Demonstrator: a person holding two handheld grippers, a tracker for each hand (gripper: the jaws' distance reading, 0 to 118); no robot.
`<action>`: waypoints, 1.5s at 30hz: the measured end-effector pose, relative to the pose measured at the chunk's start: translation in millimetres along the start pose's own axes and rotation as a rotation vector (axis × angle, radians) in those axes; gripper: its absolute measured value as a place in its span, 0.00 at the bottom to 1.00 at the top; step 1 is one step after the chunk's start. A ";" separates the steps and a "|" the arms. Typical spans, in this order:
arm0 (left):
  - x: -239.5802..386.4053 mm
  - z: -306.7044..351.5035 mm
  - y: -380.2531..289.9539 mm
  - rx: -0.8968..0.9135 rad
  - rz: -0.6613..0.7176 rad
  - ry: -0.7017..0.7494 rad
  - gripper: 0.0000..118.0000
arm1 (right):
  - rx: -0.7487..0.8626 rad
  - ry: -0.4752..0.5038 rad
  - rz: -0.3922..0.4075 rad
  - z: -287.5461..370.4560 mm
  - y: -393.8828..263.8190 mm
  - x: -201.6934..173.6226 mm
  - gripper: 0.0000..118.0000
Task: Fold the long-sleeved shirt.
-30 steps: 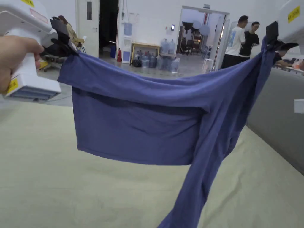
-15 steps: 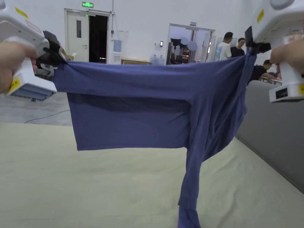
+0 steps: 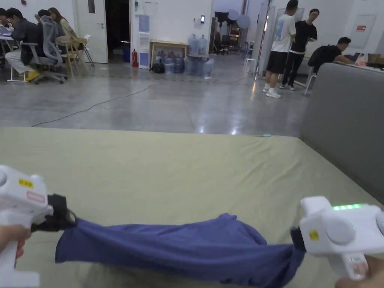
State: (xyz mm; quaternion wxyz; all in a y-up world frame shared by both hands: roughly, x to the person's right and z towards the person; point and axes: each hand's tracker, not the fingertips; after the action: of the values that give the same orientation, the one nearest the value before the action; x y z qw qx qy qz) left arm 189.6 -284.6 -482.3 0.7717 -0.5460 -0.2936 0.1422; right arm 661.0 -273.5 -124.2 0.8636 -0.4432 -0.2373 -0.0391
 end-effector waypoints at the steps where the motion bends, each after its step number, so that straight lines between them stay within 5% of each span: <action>1: -9.2 2.0 -19.8 -0.029 -0.011 0.002 0.01 | -0.013 -0.006 0.020 7.9 -24.2 -2.4 0.00; 13: -79.4 52.9 -219.1 -0.205 -0.101 0.074 0.01 | -0.107 0.007 0.094 76.7 -204.6 -25.7 0.00; 18: -107.0 34.9 -250.2 -0.249 -0.082 0.179 0.01 | -0.222 0.025 0.125 47.2 -239.2 -39.1 0.00; 25: -120.5 17.5 -266.5 -0.200 0.002 0.178 0.02 | -0.317 0.025 0.071 -3.2 -257.1 -40.1 0.02; 26: -121.3 19.1 -267.0 -0.199 0.002 0.176 0.06 | -0.318 0.019 0.047 -1.7 -252.6 -39.8 0.05; 28: -115.1 29.5 -261.4 -0.190 0.046 0.114 0.34 | -0.356 -0.010 0.054 5.0 -240.1 -37.6 0.27; 30: -97.1 53.7 -253.3 -0.139 0.015 0.129 0.80 | -0.336 -0.004 0.058 32.3 -224.5 -26.1 0.74; 32: -78.6 85.4 -247.0 0.008 -0.041 0.081 0.92 | -0.241 -0.011 0.039 68.1 -208.0 -19.0 0.80; 37: -40.1 119.5 -259.6 -0.024 -0.134 0.004 0.86 | -0.070 0.046 -0.074 141.2 -197.3 -20.9 0.73; 38: -35.3 115.7 -269.9 -0.035 -0.163 0.014 0.68 | -0.050 0.091 -0.095 147.1 -200.8 -24.1 0.54; 39: -30.1 112.2 -278.9 -0.033 -0.193 0.038 0.23 | -0.035 0.125 -0.111 151.7 -204.6 -28.9 0.09; 40: -25.3 108.2 -287.9 -0.007 -0.194 0.075 0.00 | -0.016 0.135 -0.140 155.3 -208.0 -33.3 0.00; 43: -12.6 86.3 -287.2 -0.002 -0.158 0.092 0.00 | 0.028 0.023 -0.212 156.3 -222.5 -51.0 0.00; 45: -4.9 64.0 -258.9 -0.017 -0.187 0.040 0.05 | 0.047 0.043 -0.239 153.4 -222.6 -55.1 0.00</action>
State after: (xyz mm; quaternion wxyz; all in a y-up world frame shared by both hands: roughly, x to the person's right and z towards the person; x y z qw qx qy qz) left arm 120.7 -332.8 -229.1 0.7827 -0.5253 -0.3290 0.0559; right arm 492.9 -295.5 93.4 0.8677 -0.3906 -0.2706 -0.1457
